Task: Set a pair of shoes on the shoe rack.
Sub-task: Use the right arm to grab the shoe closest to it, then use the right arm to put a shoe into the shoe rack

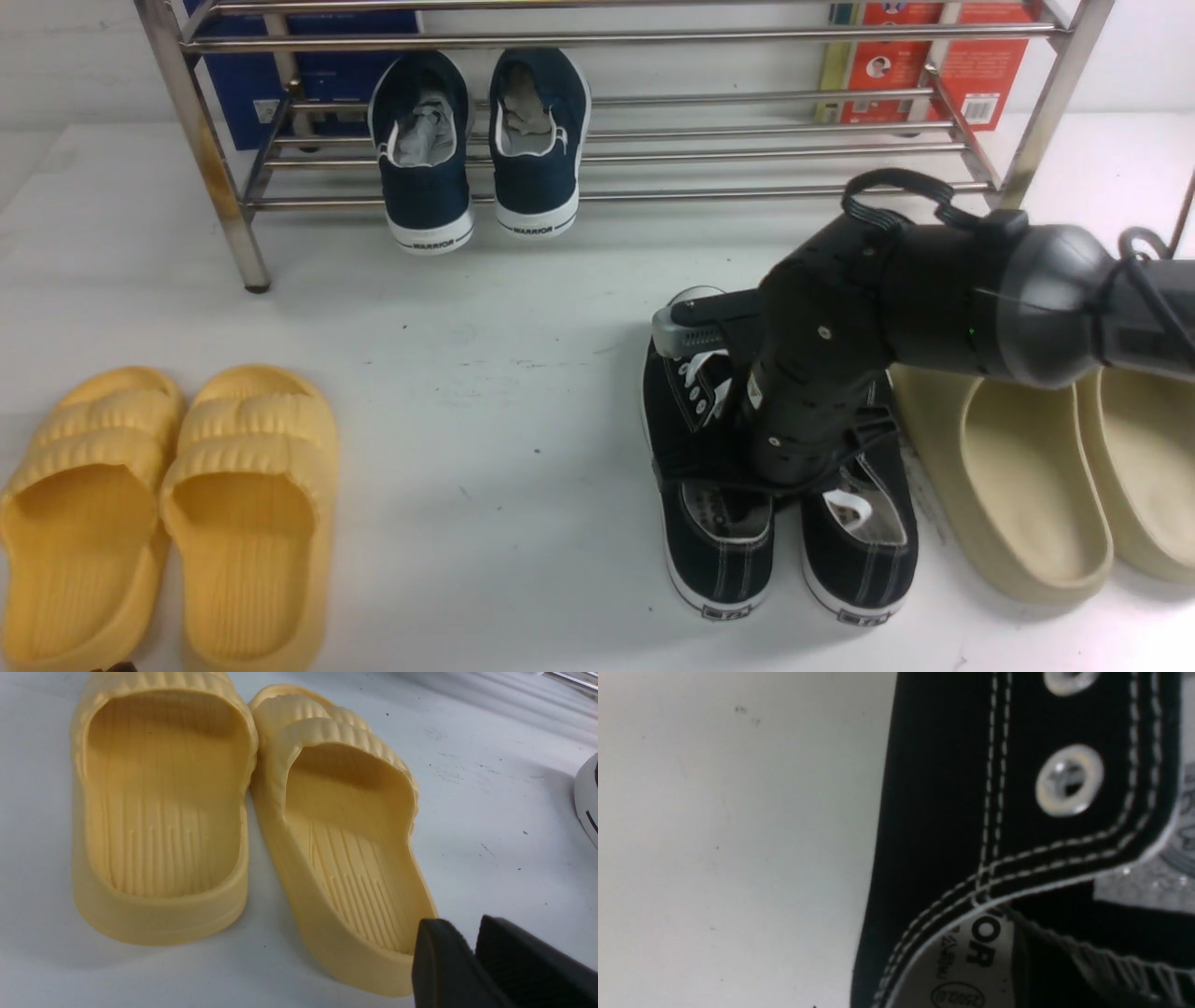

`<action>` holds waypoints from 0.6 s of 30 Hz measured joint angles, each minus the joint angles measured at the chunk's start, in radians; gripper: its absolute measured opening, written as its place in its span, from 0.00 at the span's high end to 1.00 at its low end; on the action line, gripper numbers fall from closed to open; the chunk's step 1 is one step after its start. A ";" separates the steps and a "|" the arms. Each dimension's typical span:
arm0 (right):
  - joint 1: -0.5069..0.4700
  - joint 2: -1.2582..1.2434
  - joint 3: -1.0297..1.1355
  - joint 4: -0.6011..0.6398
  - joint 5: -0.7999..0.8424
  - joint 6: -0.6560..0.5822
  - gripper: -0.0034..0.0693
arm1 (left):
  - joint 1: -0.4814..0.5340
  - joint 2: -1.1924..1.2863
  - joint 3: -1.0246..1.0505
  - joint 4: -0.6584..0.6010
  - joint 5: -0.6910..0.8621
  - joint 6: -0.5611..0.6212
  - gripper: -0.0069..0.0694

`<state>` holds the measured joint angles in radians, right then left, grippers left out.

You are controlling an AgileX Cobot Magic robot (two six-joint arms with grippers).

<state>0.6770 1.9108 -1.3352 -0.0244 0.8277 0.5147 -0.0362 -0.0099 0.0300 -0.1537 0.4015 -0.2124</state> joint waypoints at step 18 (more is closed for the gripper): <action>-0.043 -0.190 -0.075 0.054 0.028 -0.039 0.94 | 0.000 0.000 0.000 0.000 0.000 0.000 0.72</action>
<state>0.6339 1.7207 -1.4099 0.0293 0.8559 0.4760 -0.0362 -0.0099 0.0300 -0.1537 0.4015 -0.2124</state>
